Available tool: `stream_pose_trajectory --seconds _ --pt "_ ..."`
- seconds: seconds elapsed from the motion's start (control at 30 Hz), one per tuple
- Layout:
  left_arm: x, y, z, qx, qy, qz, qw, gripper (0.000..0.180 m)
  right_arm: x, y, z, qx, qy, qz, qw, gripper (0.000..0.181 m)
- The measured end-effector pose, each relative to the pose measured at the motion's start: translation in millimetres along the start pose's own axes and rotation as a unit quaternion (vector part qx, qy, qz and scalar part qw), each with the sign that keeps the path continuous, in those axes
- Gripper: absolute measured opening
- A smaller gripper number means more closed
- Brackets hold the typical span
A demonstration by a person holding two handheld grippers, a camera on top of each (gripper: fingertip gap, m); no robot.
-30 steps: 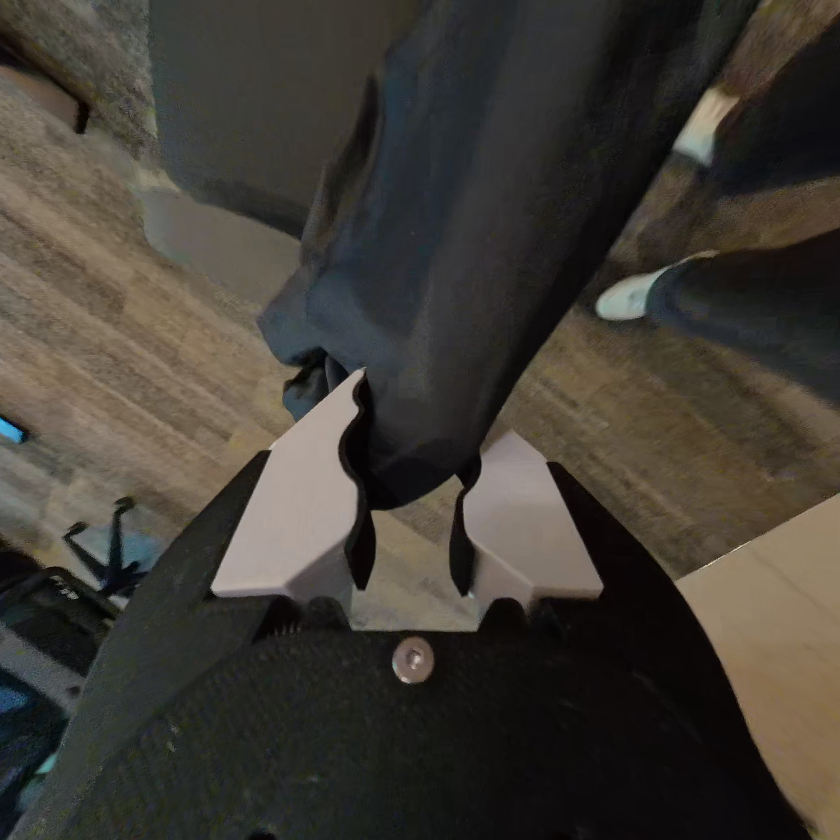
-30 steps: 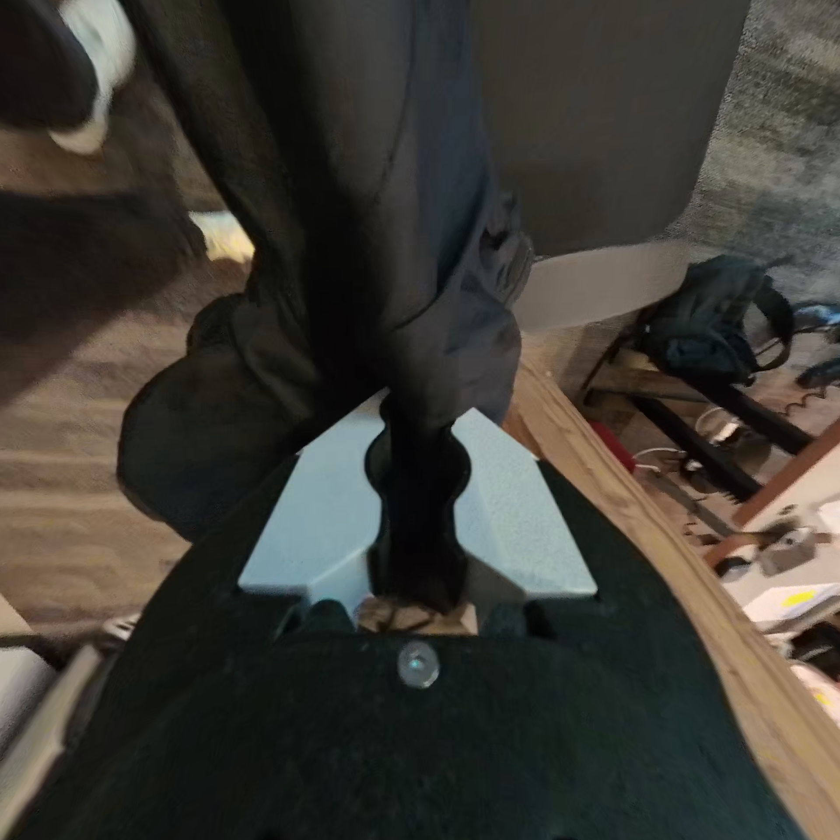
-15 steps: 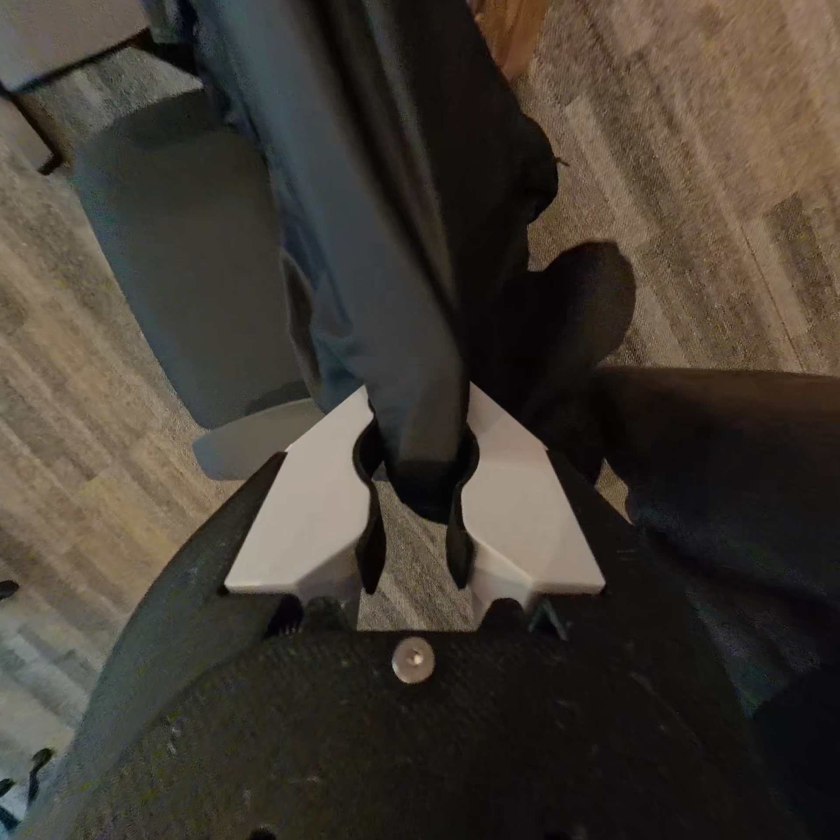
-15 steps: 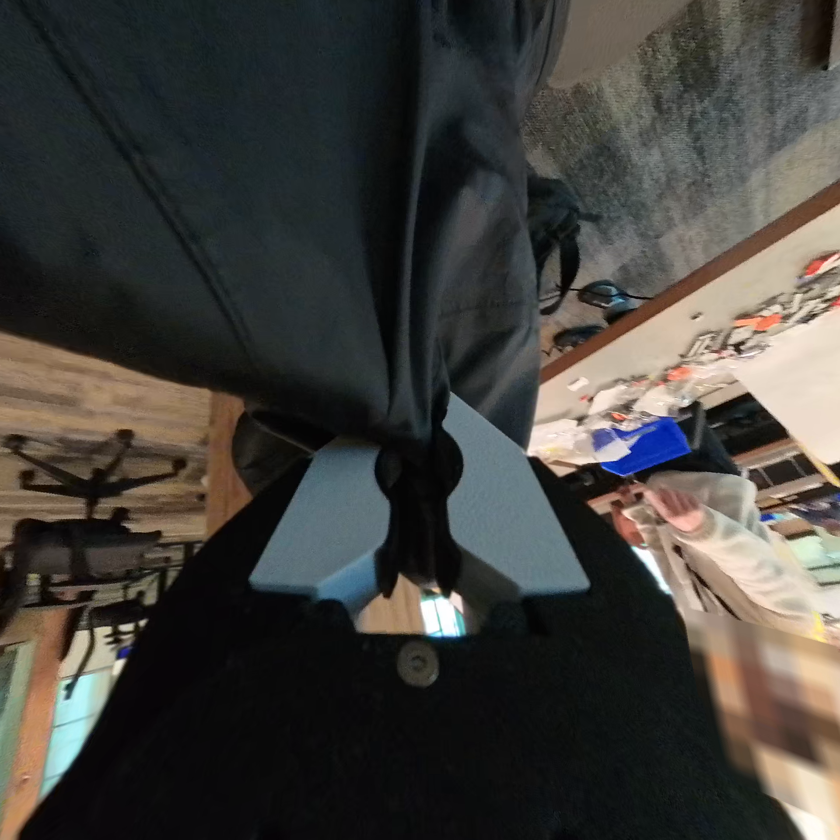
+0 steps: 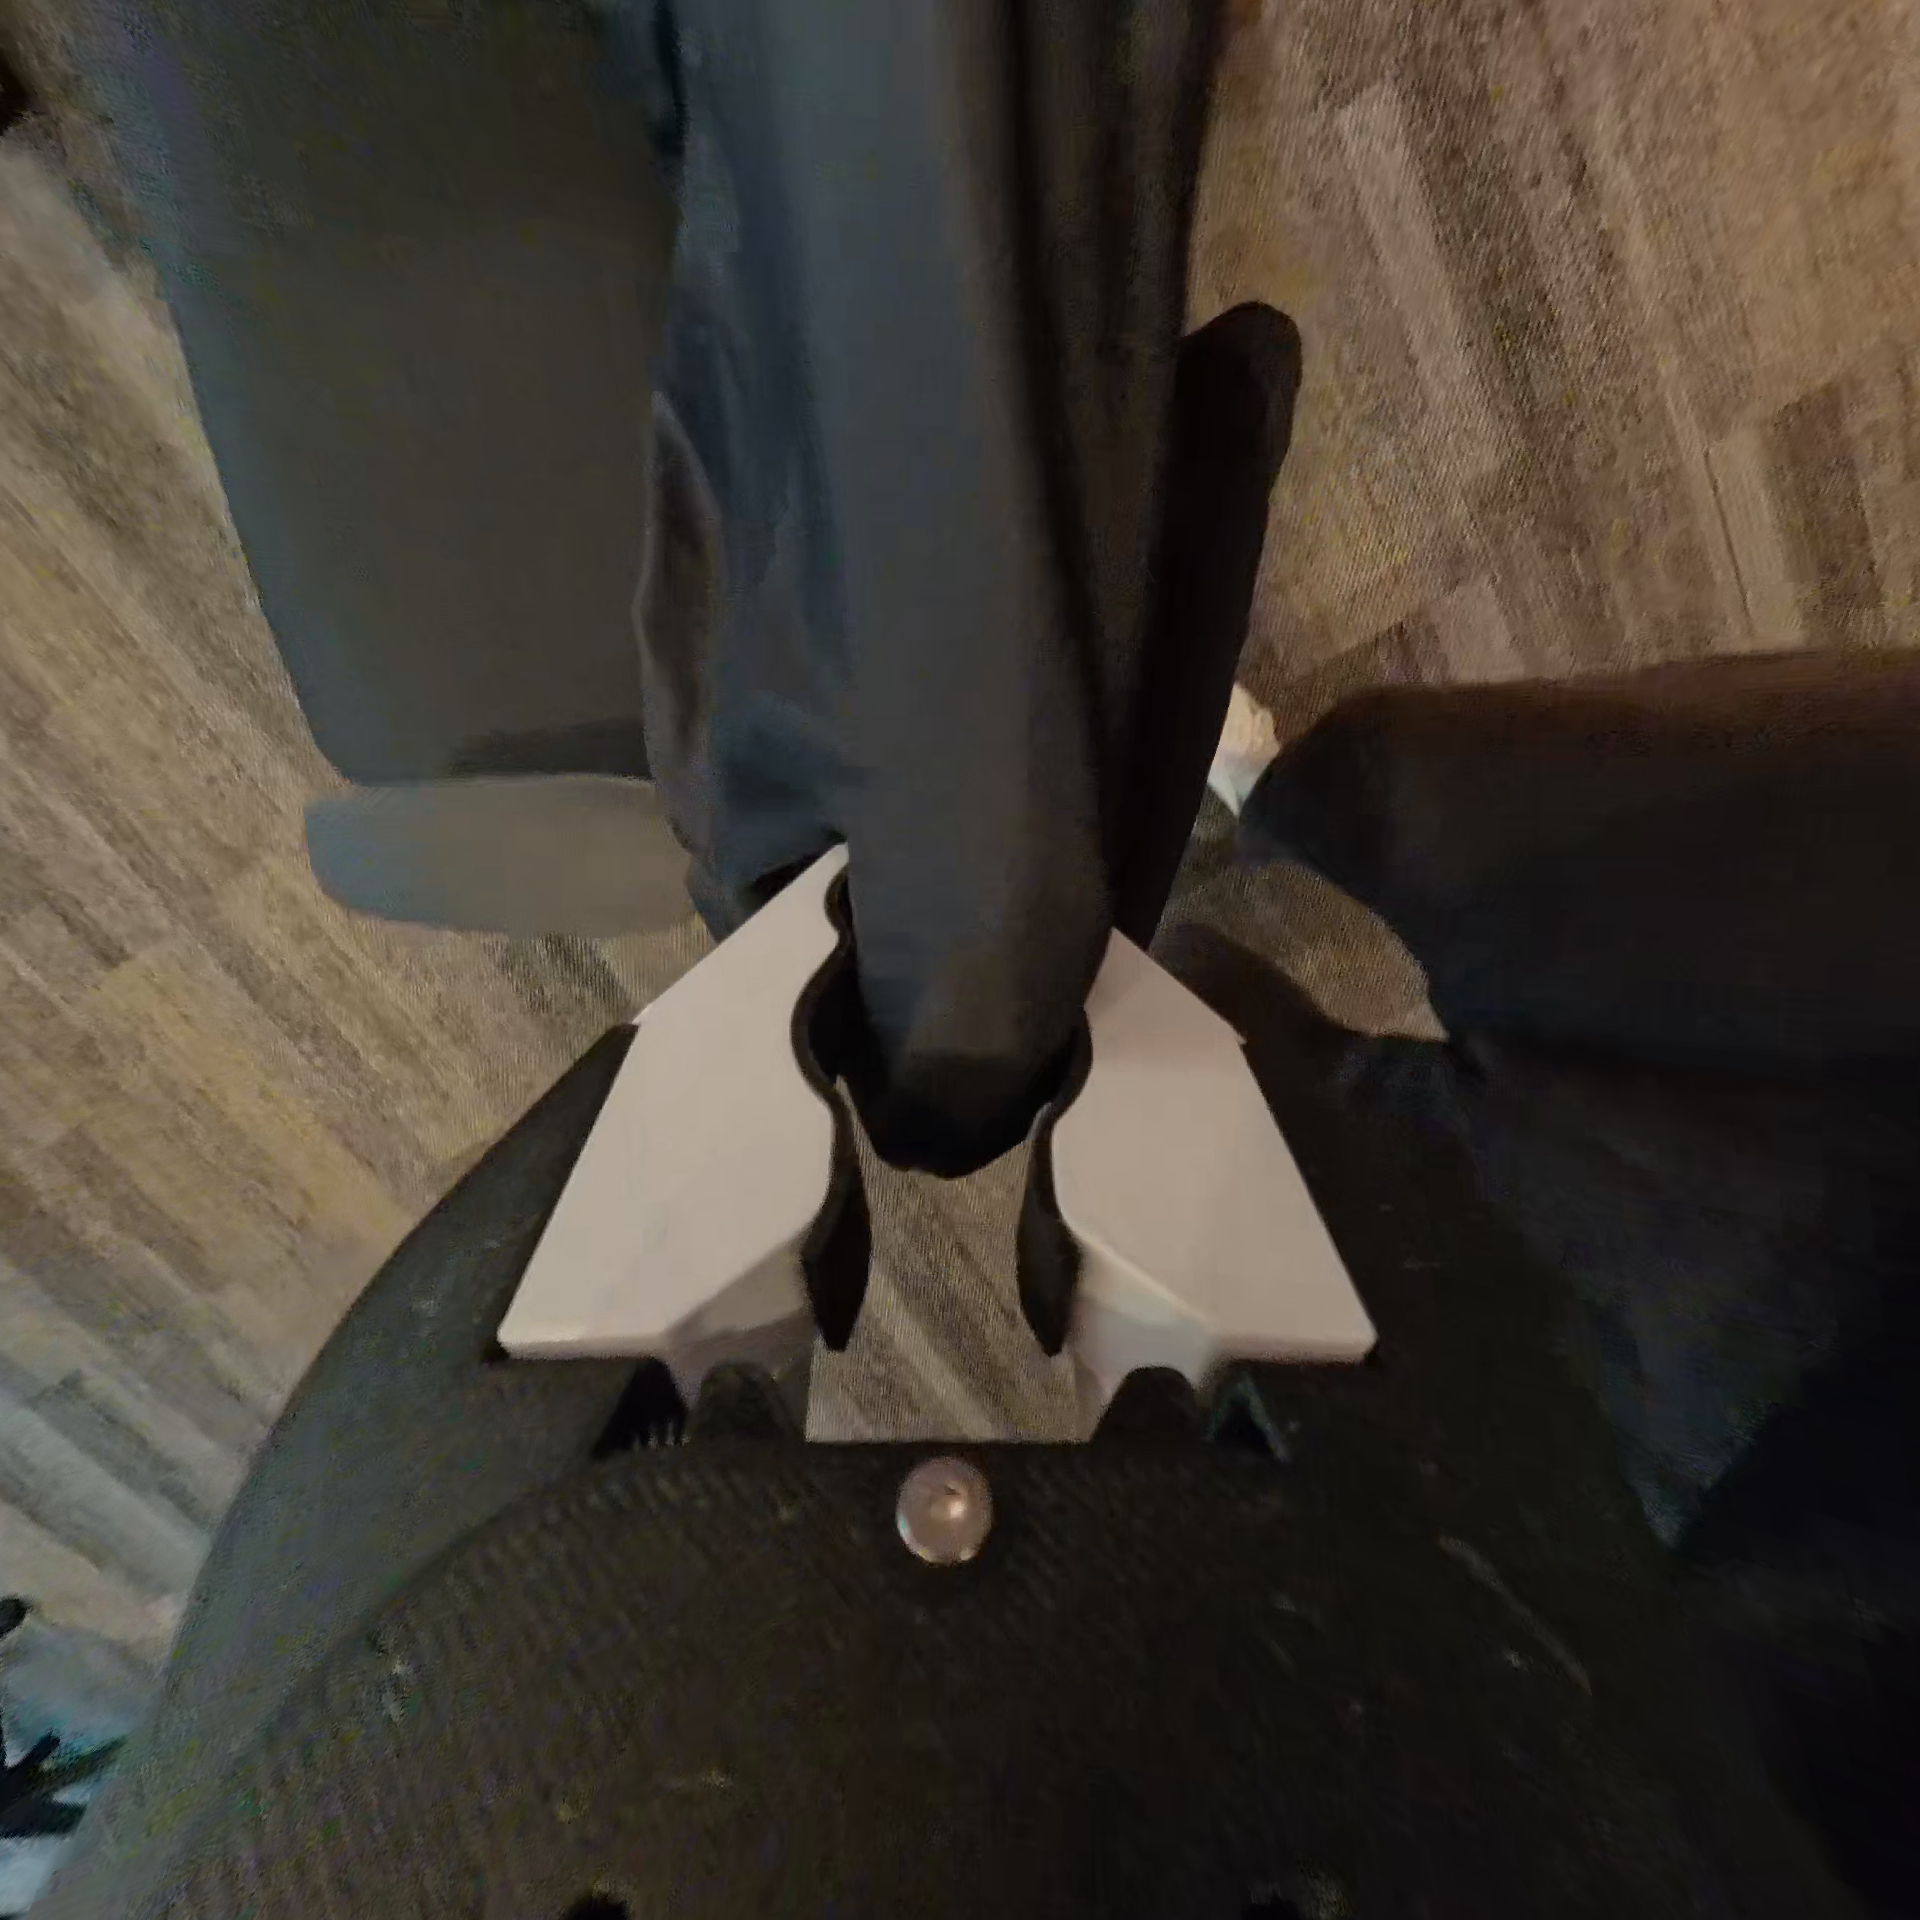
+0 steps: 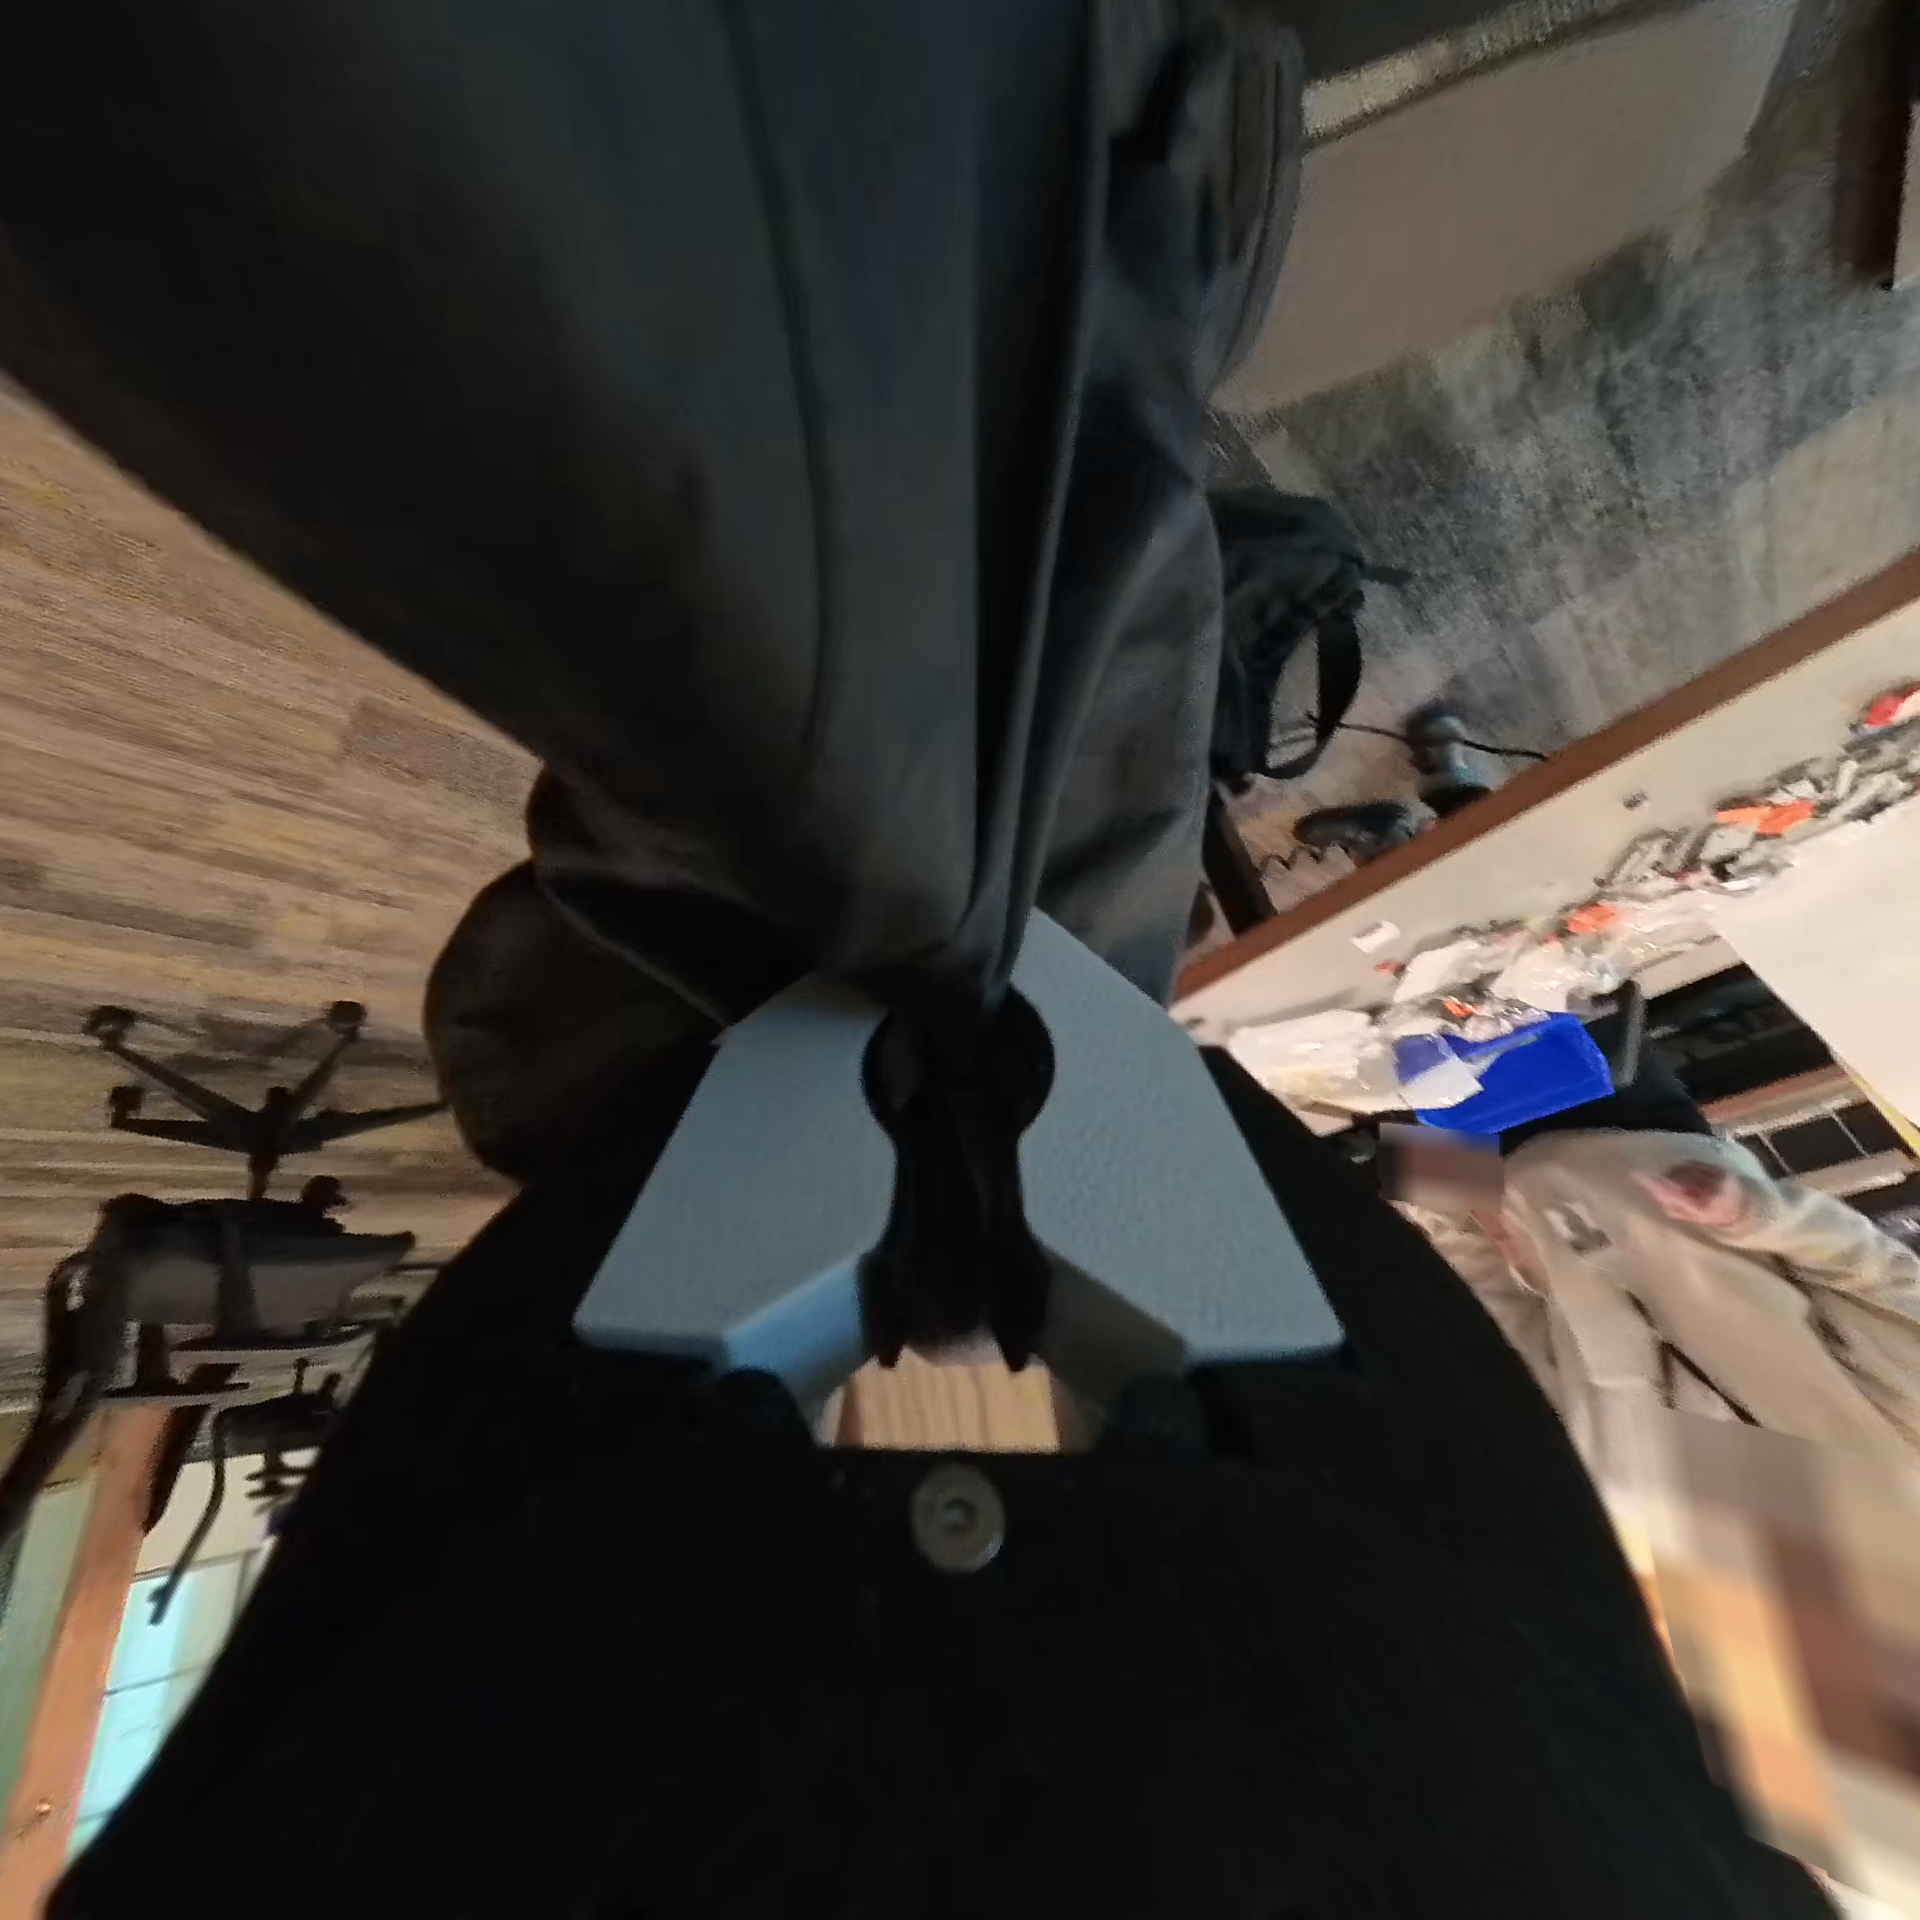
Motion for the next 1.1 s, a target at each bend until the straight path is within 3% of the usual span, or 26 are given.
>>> stream_pose_trajectory --seconds 0.03,0.23,0.43,0.73,0.87,1.1 --pt "16.3 3.4 11.8 0.001 0.002 0.008 1.000 0.027 -10.0 9.0 13.0 -0.011 -0.003 -0.009 1.000 0.002" --pt "111.3 20.5 120.5 -0.015 -0.056 0.056 0.997 0.030 -101.1 75.7 76.9 -0.074 -0.080 -0.073 0.991 0.004" --pt "159.3 22.8 266.0 -0.002 -0.211 0.036 0.977 0.032 -223.5 137.0 87.1 -0.103 -0.230 -0.036 0.967 0.006" --pt "136.1 8.7 431.6 0.024 -0.378 0.034 0.925 0.033 -346.8 182.4 35.7 -0.152 -0.425 -0.006 0.892 0.007" --pt "128.5 5.5 452.4 0.026 -0.403 0.033 0.914 0.033 -359.2 185.5 28.0 -0.153 -0.464 -0.008 0.873 0.006" --pt "149.2 11.9 401.0 0.044 -0.398 0.010 0.916 0.032 -309.0 165.7 52.6 -0.162 -0.461 -0.010 0.872 0.006"
Point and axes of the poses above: each gripper's, where its closed fingertips meet, y back along the fingers, x out of its underside, z = x × y across the jaws, the point moved 9 cm from there along y, back along the fingers, and after that the axes turned 3 degrees about -y, right-handed, at the moved point
